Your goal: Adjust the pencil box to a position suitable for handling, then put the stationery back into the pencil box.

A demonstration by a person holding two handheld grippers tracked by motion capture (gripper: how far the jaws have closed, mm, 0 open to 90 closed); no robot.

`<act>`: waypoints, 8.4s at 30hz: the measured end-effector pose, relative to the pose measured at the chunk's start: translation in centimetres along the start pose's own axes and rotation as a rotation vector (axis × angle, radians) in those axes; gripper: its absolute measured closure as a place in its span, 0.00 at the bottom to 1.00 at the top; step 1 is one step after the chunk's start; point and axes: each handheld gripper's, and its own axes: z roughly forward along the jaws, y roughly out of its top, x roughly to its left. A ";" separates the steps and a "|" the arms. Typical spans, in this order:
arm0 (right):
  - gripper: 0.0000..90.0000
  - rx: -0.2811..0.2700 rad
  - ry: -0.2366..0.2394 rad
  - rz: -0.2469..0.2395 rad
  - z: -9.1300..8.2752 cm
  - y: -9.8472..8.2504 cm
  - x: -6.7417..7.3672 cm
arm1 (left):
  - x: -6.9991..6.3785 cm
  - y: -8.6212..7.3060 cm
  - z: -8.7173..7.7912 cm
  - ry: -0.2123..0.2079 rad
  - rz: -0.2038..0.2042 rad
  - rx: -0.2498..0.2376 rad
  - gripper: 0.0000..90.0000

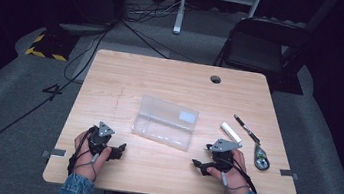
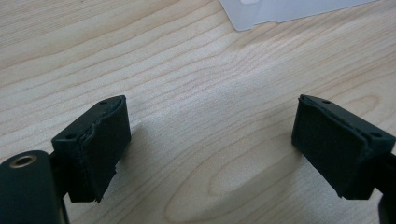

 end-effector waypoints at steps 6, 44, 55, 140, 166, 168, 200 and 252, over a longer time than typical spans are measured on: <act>0.18 0.000 0.002 -0.002 0.0 0.0 0.0 | 0.0 0.0 0.0 0.000 0.000 0.000 0.13; 0.37 -0.017 -0.005 0.004 0.1 0.3 0.2 | 0.0 0.1 0.2 0.024 -0.027 0.017 0.06; 0.38 -0.025 0.016 0.090 0.0 2.3 -1.2 | 0.0 0.1 0.2 0.025 -0.028 0.016 0.05; 0.33 0.227 0.047 -0.026 -4.7 -1.4 0.1 | -0.2 -0.1 0.1 -0.029 0.037 0.033 0.00; 0.28 0.084 0.046 0.016 -9.1 -0.5 -2.7 | -0.4 0.2 0.4 -0.033 0.029 0.032 0.00; 0.28 0.069 0.042 0.019 -9.6 -0.2 -2.9 | -0.4 0.2 0.4 -0.032 0.031 0.033 0.00; 0.46 -0.074 -0.138 0.139 -11.8 3.7 -8.9 | -0.4 0.2 0.4 -0.033 0.031 0.033 0.00; 0.70 0.273 -0.229 0.332 -2.7 2.8 -19.6 | -0.3 0.3 0.4 -0.036 0.038 0.033 0.00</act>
